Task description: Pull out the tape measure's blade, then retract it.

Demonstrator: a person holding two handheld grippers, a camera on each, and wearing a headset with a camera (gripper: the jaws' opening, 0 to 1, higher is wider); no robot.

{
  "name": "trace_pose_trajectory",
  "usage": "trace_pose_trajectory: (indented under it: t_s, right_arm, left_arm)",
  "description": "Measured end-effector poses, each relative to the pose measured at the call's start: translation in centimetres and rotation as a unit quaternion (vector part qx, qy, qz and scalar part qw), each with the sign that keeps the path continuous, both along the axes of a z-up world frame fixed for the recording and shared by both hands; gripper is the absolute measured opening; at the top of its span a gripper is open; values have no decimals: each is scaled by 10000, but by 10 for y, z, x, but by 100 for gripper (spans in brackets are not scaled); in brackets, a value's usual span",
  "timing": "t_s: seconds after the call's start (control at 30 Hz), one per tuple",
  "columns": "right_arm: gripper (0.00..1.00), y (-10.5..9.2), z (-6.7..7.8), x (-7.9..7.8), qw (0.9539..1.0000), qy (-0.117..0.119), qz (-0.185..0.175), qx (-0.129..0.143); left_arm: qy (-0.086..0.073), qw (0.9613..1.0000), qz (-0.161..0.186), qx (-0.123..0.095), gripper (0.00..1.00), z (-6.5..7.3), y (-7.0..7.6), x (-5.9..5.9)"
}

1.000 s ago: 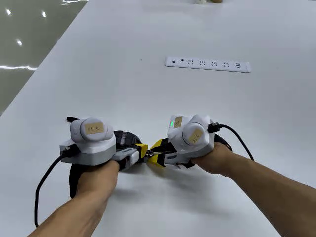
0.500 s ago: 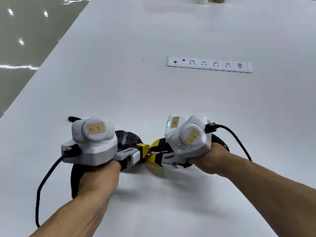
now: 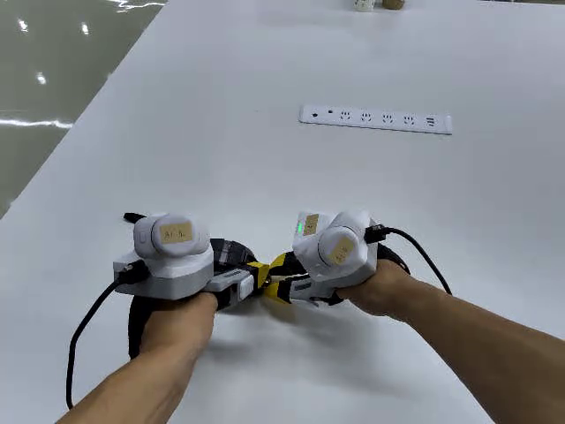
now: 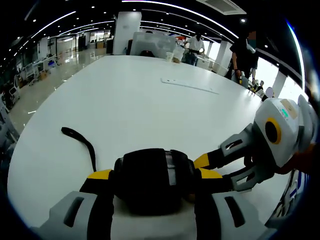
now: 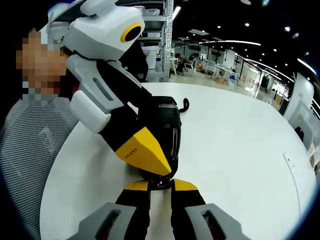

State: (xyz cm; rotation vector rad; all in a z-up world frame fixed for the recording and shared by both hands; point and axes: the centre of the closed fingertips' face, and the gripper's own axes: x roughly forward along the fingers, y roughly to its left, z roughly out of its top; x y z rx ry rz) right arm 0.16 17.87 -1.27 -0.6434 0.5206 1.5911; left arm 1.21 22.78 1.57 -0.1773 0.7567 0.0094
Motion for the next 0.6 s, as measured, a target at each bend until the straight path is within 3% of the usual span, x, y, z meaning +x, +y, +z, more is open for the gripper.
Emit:
trace_pose_trajectory:
  t_s: [0.47,0.6]
  right_arm:
    - [17,-4,2,1,9999,18,-111,31]
    - [18,-8,4,2,9999,10,-163,51]
  left_arm:
    - [49,10000,19,-38,62,0,-1,1]
    - [49,9999,-83,48,61,2,-2,0]
